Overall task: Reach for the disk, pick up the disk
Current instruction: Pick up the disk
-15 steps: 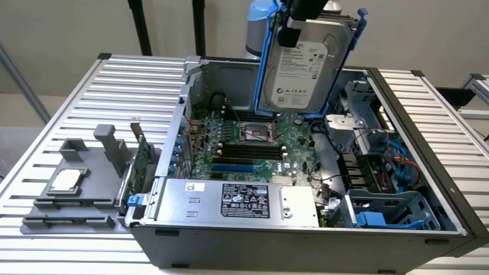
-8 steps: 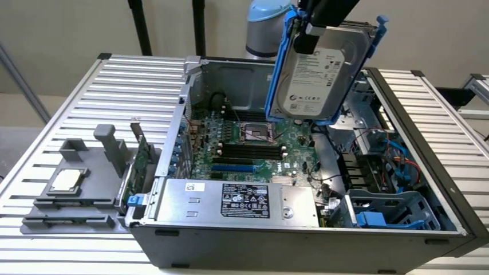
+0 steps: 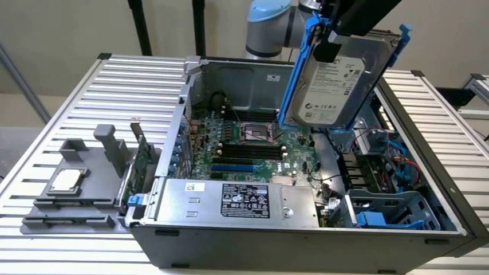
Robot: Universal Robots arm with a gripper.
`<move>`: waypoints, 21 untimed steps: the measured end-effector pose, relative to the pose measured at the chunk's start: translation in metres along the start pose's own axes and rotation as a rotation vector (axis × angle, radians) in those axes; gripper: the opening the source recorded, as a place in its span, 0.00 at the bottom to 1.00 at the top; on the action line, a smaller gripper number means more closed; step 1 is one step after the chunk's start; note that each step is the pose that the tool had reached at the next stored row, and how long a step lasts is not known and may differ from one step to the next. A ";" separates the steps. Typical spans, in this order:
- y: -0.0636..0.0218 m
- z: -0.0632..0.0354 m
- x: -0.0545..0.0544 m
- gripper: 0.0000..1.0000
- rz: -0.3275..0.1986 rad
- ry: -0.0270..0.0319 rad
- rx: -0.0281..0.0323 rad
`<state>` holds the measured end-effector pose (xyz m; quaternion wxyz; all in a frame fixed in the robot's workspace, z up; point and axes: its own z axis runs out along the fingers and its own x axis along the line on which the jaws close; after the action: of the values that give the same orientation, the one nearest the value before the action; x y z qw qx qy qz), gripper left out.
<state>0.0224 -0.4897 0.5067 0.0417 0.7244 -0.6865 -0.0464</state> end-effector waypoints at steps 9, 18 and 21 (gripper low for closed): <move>-0.0237 -0.0042 0.024 0.33 0.000 -0.0002 -0.0022; -0.0398 -0.0076 0.053 0.33 0.000 -0.0002 -0.0022; -0.0471 -0.0086 0.061 0.33 0.000 -0.0007 -0.0022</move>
<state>0.0733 -0.5482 0.5088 0.0422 0.7243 -0.6865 -0.0474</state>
